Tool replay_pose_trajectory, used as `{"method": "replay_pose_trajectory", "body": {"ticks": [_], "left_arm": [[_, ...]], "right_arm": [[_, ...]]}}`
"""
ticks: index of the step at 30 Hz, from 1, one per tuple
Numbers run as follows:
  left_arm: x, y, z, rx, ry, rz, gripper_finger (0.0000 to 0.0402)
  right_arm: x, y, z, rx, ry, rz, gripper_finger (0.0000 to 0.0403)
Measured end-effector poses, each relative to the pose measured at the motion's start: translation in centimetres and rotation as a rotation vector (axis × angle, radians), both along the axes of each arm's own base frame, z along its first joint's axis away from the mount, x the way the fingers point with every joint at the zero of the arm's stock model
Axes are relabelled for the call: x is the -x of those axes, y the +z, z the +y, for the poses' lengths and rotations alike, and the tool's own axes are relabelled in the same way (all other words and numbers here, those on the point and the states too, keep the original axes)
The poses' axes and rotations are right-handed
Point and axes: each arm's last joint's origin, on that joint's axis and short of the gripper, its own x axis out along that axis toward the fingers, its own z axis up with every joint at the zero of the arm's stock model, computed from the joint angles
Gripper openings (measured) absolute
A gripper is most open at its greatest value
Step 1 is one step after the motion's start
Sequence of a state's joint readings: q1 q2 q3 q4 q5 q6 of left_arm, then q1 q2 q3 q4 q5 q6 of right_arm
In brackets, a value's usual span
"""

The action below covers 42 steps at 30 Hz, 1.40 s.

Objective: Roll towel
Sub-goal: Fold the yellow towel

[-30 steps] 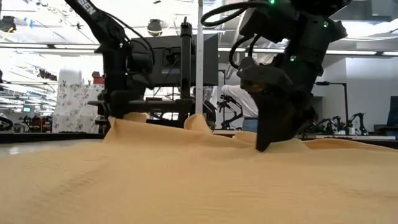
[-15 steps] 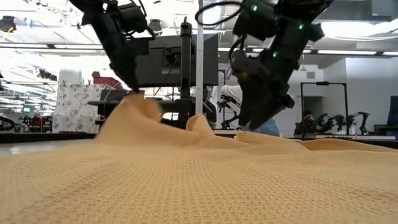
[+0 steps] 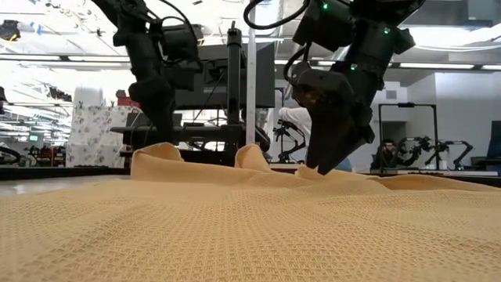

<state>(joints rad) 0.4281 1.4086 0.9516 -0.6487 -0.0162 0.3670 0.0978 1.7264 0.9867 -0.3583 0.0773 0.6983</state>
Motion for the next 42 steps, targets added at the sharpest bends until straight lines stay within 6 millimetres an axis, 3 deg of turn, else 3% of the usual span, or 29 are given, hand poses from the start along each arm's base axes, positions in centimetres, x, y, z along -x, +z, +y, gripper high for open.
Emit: {"method": "replay_pose_trajectory", "body": {"ticks": [8,12,17,22,26,29,32,37,42], "left_arm": [[-0.4,-2.3,-1.5,-0.186,-0.343,0.030,0.0171],[-0.2,-3.7,-1.3,-0.319,-0.352,0.040,0.0171],[0.2,-5.2,-1.3,-0.336,-0.384,0.062,0.0165],[0.0,-6.9,-1.1,-0.289,-0.366,0.117,0.0119],[-0.7,-7.0,-0.5,-0.213,-0.215,0.088,0.0024],[-1.0,-5.1,0.7,-0.184,-0.046,-0.015,0.0008],[-0.1,-2.6,2.2,-0.180,0.117,-0.130,0.0001],[4.3,0.4,6.1,-0.184,0.463,-0.275,0.0000],[9.0,-0.5,9.2,-0.170,0.696,-0.208,0.0000]], "right_arm": [[0.0,0.0,0.0,0.005,-0.003,-0.002,0.0189],[0.0,0.0,-0.1,0.018,-0.011,-0.004,0.0189],[0.0,0.0,-0.1,0.024,-0.019,-0.005,0.0189],[0.0,0.1,-0.1,0.022,-0.021,-0.009,0.0189],[0.0,0.1,-0.1,0.020,-0.027,-0.004,0.0189],[0.1,0.0,0.2,0.005,-0.047,0.001,0.0189],[0.2,0.0,1.0,-0.010,-0.055,0.004,0.0189],[1.4,-1.0,2.7,-0.023,-0.139,0.037,0.0189],[3.0,-2.6,3.8,-0.068,-0.240,0.049,0.0189]]}}
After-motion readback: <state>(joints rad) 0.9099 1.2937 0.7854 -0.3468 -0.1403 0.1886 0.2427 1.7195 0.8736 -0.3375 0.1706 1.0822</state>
